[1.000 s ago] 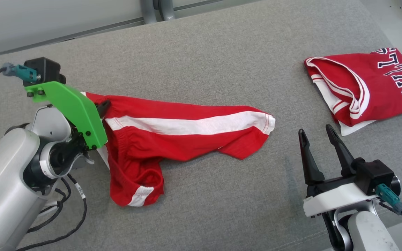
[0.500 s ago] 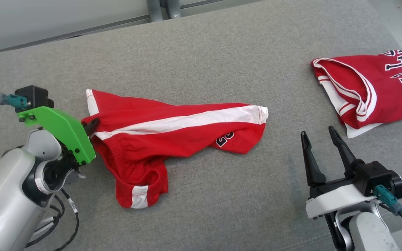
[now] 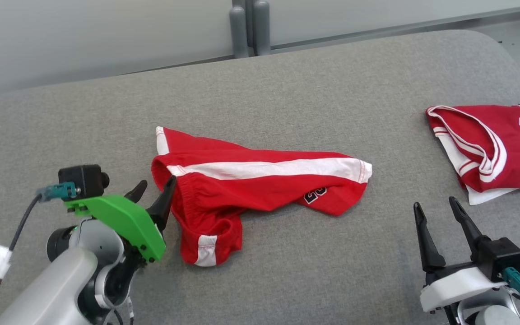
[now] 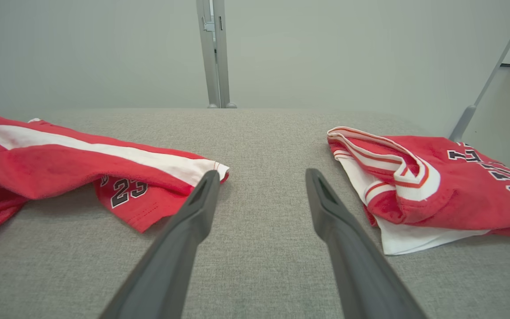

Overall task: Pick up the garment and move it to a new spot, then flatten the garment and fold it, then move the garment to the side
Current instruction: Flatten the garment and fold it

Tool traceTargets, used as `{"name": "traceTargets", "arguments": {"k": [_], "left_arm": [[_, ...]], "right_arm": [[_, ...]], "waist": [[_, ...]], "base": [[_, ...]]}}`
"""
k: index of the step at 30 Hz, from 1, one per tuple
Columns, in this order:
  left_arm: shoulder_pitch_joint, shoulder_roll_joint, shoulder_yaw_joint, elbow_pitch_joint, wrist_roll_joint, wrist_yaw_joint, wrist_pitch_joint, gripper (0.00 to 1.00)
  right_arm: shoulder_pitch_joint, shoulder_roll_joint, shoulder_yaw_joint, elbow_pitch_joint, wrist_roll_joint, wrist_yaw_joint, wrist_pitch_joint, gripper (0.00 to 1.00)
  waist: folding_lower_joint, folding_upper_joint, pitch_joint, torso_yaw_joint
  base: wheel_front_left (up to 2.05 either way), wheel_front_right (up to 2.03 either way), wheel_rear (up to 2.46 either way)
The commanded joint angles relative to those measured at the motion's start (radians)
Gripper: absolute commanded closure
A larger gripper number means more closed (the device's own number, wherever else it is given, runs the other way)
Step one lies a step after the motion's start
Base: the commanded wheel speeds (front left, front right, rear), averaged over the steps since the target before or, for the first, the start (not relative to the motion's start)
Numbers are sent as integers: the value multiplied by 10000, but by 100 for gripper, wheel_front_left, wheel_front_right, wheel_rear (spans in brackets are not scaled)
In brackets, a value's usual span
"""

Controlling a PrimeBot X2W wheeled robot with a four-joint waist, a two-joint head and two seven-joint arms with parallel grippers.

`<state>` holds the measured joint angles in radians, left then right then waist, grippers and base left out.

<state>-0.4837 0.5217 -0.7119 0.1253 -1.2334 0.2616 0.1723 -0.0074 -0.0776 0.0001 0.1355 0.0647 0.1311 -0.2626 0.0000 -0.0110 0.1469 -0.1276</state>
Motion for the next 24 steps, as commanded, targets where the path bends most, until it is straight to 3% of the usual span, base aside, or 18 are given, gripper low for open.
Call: {"name": "traceTargets", "arguments": {"k": [1, 4, 15, 21, 24], "left_arm": [[463, 271, -192, -289, 605, 187, -513, 0], [1318, 254, -224, -700, 1026, 581, -1525, 0], [3211, 444, 111, -940, 1675, 985, -3805, 0], [4218, 570, 452, -814, 2502, 1160, -4323, 0], [4713, 415, 955, -983, 3100, 966, -4387, 0]], "right_arm": [[273, -176, -185, -117, -40, -7, -28, 0], [603, -417, -535, -195, -9, -7, -28, 0], [1156, -578, -979, 44, -89, -7, -28, 0], [1467, -559, -838, 377, -243, -7, -28, 0], [1614, -481, -880, 440, -266, -7, -28, 0]], "waist": [[0, 110, -642, 728], [0, 110, -1027, 1233], [0, 110, -1662, 2030], [0, 110, -1985, 2137], [0, 110, -2140, 2175]], "base": [[0, 0, 0], [0, 0, 0], [0, 0, 0], [0, 0, 0], [0, 0, 0]]}}
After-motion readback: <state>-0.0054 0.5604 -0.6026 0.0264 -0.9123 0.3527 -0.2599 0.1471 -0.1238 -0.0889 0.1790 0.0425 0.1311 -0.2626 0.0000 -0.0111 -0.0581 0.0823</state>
